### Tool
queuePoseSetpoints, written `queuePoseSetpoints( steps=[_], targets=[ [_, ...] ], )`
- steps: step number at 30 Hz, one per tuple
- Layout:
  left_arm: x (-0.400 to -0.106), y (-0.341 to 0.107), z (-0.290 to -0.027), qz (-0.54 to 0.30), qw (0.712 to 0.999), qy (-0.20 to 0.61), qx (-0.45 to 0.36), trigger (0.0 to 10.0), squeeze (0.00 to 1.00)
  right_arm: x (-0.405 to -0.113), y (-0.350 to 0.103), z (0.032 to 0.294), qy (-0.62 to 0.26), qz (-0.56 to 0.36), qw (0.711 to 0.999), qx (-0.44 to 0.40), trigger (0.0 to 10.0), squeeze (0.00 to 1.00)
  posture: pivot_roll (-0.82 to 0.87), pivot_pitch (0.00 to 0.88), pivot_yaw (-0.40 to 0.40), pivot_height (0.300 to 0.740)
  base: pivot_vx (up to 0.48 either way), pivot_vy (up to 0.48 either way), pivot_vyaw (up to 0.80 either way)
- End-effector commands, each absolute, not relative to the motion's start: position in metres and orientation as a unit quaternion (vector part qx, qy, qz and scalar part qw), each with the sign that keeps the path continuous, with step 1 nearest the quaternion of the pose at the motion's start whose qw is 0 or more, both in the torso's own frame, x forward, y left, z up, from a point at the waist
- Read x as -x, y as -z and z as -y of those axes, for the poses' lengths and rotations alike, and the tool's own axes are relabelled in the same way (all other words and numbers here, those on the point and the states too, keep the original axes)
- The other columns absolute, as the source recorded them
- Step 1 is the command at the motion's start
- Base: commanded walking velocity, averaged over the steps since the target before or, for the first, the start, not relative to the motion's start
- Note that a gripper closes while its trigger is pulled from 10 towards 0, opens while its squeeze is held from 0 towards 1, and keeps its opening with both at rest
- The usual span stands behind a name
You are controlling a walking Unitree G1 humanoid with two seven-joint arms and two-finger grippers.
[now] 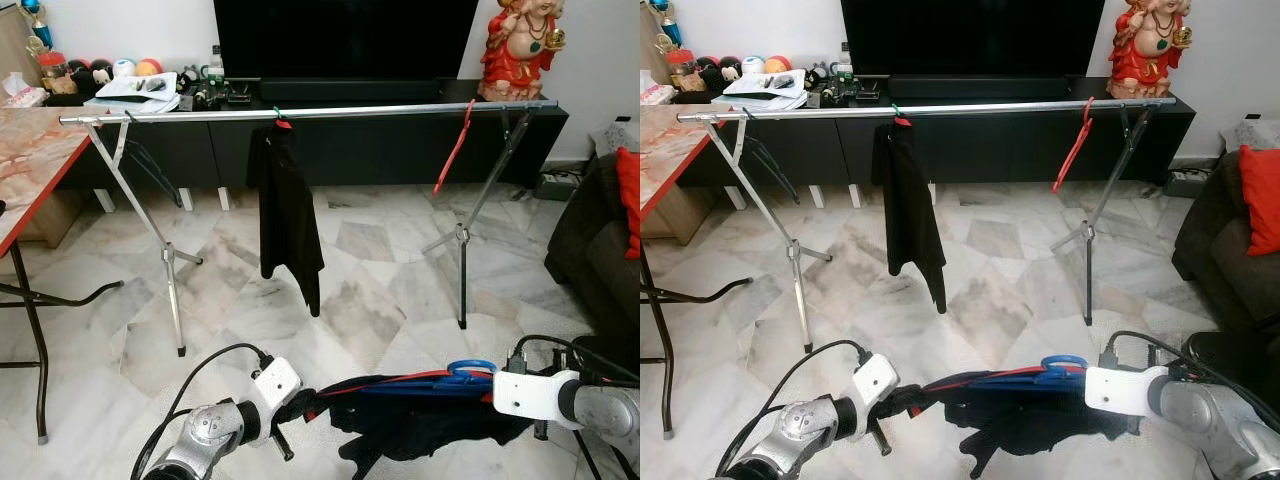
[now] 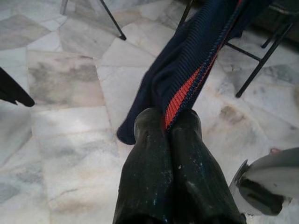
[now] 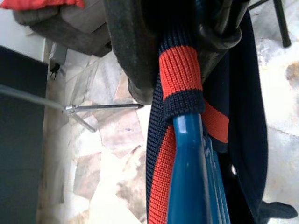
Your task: Hang hanger
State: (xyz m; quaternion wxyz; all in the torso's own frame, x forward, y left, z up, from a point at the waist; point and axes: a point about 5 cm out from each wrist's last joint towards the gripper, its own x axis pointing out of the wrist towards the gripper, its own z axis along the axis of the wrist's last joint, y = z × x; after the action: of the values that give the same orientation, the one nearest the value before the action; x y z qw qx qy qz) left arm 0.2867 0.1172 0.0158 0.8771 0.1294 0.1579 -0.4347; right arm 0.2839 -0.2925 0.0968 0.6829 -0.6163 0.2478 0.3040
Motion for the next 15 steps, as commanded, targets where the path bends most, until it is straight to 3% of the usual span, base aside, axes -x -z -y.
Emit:
queuePoseSetpoints(
  steps=[1, 3, 5, 15],
  targets=[
    [-0.283, -0.009, -0.134, -0.186, 0.876, 0.420, -0.145, 0.0, 0.00, -0.282, -0.111, 0.311, -0.274, -0.267, 0.681, 0.624, 0.0, 0.00, -0.05, 0.094, 0.004, 0.740, 0.000, 0.000, 0.00],
    [-0.283, -0.009, -0.134, -0.186, 0.873, 0.424, -0.157, 0.0, 0.00, -0.281, -0.113, 0.302, -0.301, -0.248, 0.688, 0.612, 0.0, 0.00, -0.05, 0.094, 0.004, 0.740, 0.000, 0.000, 0.00],
    [-0.282, -0.008, -0.133, -0.186, 0.867, 0.428, -0.173, 0.0, 0.00, -0.272, -0.114, 0.287, -0.373, -0.235, 0.677, 0.590, 0.0, 0.00, -0.06, 0.098, 0.005, 0.740, 0.000, 0.000, 0.00],
    [-0.282, -0.003, -0.134, -0.205, 0.860, 0.417, -0.213, 0.0, 0.00, -0.265, -0.130, 0.287, -0.397, -0.244, 0.653, 0.597, 0.0, 0.00, -0.07, 0.096, 0.004, 0.740, 0.000, 0.000, 0.00]
  ],
)
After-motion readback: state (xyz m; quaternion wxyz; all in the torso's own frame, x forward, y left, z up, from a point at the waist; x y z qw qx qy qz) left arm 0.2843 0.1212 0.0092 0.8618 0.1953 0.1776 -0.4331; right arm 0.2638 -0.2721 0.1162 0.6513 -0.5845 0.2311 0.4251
